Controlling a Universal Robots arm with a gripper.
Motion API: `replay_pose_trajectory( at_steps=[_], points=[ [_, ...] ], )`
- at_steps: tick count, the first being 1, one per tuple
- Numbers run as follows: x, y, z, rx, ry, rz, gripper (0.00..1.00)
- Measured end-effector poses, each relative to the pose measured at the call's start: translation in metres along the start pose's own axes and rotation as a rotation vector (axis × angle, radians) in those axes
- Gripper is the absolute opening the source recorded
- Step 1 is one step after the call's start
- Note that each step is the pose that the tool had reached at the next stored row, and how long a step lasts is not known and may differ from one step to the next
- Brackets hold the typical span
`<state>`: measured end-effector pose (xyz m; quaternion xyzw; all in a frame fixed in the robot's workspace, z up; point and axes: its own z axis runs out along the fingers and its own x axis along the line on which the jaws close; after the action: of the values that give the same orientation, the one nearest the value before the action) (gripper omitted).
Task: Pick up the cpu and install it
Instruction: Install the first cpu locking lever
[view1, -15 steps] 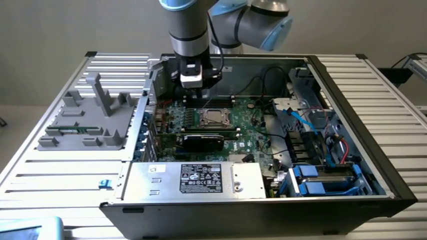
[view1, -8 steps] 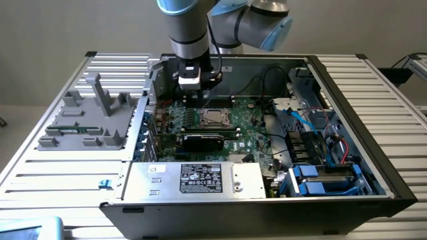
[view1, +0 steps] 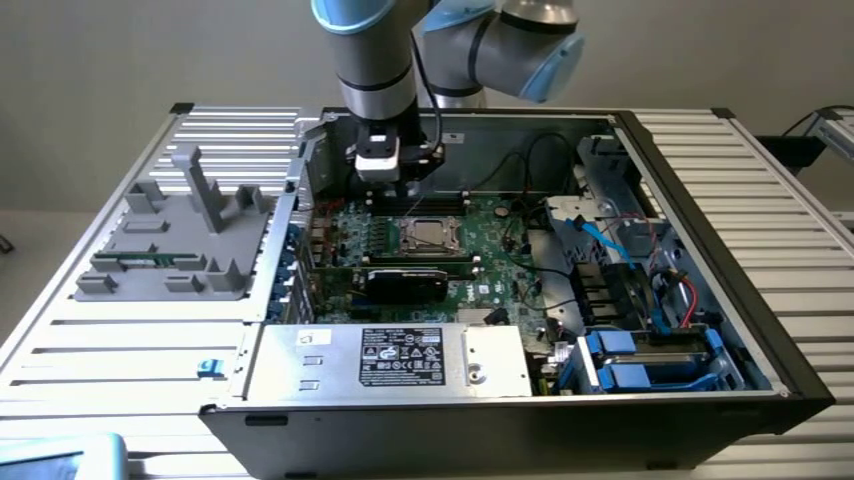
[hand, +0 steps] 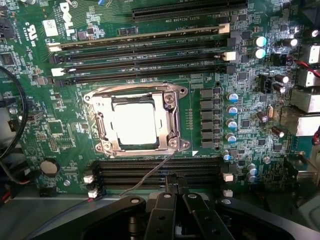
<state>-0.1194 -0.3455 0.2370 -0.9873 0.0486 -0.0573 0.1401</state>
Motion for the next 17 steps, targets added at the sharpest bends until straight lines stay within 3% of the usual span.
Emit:
replay_pose_trajectory(
  at_steps=[8, 11, 15, 17],
  points=[
    [-0.0080, 0.0020, 0.0038, 0.0063, 0.0475, -0.011, 0.11],
    [-0.0089, 0.0028, 0.0061, 0.0107, 0.0531, -0.008, 0.11],
    [-0.0098, 0.0036, 0.0085, 0.0318, 0.0559, 0.002, 0.11],
    [-0.0099, 0.0040, 0.0101, 0.0354, 0.0599, 0.011, 0.11]
  ],
)
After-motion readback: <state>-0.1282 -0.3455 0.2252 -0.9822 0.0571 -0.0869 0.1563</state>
